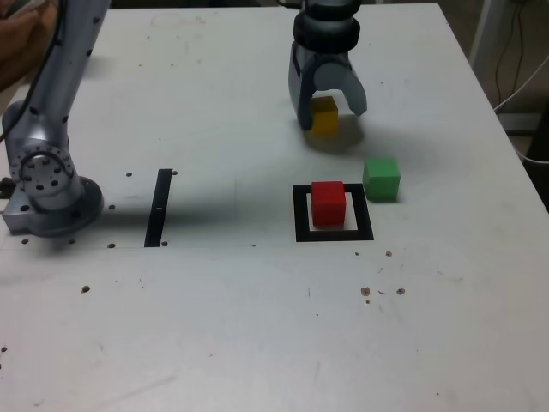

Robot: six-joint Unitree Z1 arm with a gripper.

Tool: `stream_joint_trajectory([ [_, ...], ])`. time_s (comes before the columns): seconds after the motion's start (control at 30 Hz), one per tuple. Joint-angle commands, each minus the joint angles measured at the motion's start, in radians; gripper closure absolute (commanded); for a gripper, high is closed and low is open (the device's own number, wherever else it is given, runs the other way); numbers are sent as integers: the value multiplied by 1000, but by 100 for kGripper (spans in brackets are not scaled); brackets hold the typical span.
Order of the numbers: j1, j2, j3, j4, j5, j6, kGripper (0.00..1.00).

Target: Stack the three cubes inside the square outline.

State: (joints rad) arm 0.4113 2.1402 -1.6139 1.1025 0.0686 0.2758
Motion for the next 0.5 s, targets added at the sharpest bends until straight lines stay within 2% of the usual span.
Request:
stream_joint_trajectory([
  [0.0, -3, -5, -1, -5, 1, -6, 62],
  [0.27, -3, -6, 9, -8, -11, -18, 72],
  [0.47, -3, -6, 12, -21, -21, -20, 84],
])
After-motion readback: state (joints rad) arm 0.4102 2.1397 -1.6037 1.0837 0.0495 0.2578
